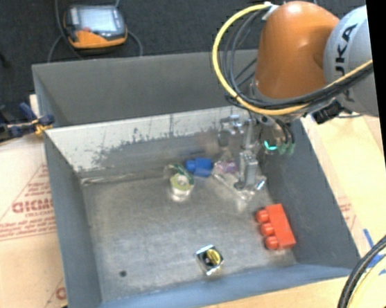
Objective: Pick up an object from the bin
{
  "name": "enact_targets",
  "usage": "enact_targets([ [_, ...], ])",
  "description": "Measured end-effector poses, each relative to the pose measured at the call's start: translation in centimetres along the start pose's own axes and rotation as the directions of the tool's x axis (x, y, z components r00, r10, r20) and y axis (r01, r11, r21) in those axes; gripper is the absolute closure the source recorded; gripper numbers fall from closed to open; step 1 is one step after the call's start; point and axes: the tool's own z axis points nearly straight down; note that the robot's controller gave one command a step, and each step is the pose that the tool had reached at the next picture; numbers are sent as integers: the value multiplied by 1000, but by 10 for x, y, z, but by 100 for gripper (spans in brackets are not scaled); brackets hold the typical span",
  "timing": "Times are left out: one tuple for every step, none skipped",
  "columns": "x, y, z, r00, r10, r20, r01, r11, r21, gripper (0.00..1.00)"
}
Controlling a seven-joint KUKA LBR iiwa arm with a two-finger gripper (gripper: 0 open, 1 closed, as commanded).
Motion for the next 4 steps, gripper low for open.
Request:
enact_targets([
  [-12, -33, 164, 919, 392, 31, -392, 920, -13, 0],
  [-16, -14, 140, 862, 507, 9, -507, 862, -5, 0],
  [-25, -2, 128, 792, 610, 8, -610, 792, -5, 0],
  [-16, -13, 164, 581, 813, 23, -813, 582, -26, 0],
])
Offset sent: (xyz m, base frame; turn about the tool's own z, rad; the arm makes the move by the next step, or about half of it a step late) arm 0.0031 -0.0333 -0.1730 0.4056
